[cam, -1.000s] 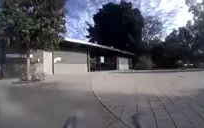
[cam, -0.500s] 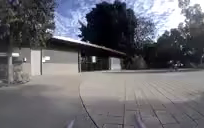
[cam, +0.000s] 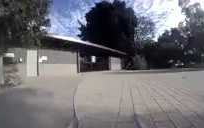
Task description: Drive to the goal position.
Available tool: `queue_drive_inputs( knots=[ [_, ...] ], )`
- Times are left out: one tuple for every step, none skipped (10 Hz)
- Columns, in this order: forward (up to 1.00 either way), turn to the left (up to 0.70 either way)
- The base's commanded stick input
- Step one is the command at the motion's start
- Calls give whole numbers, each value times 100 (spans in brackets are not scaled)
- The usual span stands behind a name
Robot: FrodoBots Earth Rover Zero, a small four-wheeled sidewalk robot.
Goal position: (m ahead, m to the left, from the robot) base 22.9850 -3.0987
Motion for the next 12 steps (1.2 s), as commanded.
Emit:
queue_drive_inputs(
  knots=[
    [100, 0],
    [100, 0],
    [100, 0],
    [100, 0],
    [100, 0],
    [100, 0],
    [100, 0],
    [100, 0],
    [100, 0],
    [100, 0],
    [100, 0],
    [100, 0]
  ],
)
